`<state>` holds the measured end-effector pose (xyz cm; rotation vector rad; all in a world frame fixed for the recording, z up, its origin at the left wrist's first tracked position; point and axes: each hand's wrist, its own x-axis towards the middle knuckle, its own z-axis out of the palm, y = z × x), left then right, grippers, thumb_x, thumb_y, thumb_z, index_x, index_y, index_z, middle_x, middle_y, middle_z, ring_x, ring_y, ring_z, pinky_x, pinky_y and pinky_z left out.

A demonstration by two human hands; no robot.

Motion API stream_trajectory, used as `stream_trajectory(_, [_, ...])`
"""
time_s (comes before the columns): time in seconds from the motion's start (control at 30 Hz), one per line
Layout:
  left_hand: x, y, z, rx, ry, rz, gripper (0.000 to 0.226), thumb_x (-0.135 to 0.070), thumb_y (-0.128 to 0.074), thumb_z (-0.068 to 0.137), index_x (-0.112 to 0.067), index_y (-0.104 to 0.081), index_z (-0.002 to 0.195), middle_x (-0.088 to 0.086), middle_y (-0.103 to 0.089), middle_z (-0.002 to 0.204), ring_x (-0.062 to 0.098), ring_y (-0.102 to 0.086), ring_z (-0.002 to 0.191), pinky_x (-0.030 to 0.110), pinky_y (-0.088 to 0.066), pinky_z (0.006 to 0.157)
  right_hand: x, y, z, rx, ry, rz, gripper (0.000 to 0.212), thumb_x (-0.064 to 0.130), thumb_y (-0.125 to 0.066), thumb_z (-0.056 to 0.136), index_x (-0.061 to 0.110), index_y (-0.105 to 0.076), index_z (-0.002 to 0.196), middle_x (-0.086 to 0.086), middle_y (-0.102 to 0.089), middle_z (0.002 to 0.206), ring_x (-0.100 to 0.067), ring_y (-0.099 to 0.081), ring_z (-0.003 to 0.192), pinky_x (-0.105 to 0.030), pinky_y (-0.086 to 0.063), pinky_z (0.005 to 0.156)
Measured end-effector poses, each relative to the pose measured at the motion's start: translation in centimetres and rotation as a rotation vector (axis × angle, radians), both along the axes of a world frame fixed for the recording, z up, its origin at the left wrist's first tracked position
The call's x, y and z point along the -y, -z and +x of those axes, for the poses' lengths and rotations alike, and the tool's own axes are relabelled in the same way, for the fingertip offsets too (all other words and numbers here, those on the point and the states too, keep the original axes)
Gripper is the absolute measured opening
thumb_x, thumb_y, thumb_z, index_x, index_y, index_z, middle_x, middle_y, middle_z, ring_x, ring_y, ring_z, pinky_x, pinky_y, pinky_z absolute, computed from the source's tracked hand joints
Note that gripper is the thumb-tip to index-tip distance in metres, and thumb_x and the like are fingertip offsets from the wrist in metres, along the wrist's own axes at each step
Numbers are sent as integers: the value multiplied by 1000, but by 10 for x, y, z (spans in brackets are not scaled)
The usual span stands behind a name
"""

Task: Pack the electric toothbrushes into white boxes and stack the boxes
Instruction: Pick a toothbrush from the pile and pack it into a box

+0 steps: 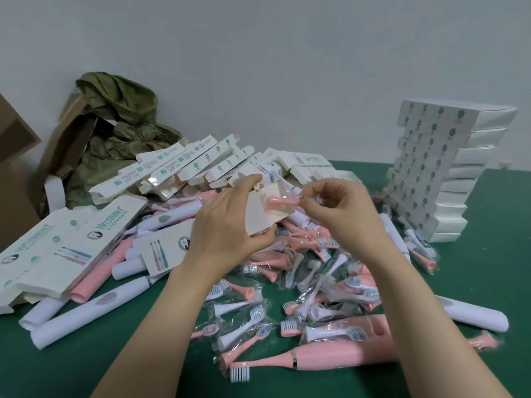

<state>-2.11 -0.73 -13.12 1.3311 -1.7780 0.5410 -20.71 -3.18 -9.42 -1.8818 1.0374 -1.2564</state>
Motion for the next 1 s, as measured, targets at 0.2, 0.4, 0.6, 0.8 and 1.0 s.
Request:
stream_trajectory(0.2, [-4, 0, -3, 1, 39, 25, 73, -24, -85, 60, -3, -55, 122, 9, -67, 99, 28, -64, 86, 26, -42, 74, -7, -5, 11, -251, 21, -382, 9, 8, -65, 87, 15, -70, 89, 10, -62, 77, 3, -55, 71, -7, -42, 66])
stream_trajectory(0.4, [-8, -3, -1, -90, 69, -19, 73, -25, -81, 62, -4, -51, 125, 9, -66, 105, 14, -53, 94, 22, -38, 79, -14, -8, 32, 110, -124, -45, 21, 10, -61, 90, 18, -69, 107, 6, -71, 98, -3, -68, 82, -22, -54, 79])
stream_trajectory(0.6, [-8, 0, -5, -123, 61, -34, 70, -25, -74, 59, -2, -54, 122, 10, -67, 103, 14, -51, 93, 23, -37, 77, -18, 9, 51, 263, 118, -93, 17, 9, -71, 82, 17, -64, 95, 7, -68, 79, -5, -66, 68, -23, -55, 69])
stream_trajectory(0.8, [-10, 0, -5, -105, 98, 12, 68, -29, -69, 63, -1, -54, 123, 10, -67, 105, 18, -57, 93, 23, -39, 78, -15, 18, 53, -121, -20, -242, 20, 10, -56, 91, 14, -74, 100, 7, -50, 91, -1, -48, 84, -5, -34, 77])
stream_trajectory(1.0, [-11, -8, 2, -231, 45, -48, 72, -48, -63, 69, -15, -44, 130, 5, -61, 113, 14, -52, 97, 27, -40, 82, -8, 15, 31, 263, 45, 276, 24, 1, -46, 89, 11, -61, 72, 4, -56, 58, -14, -48, 53, -26, -45, 53])
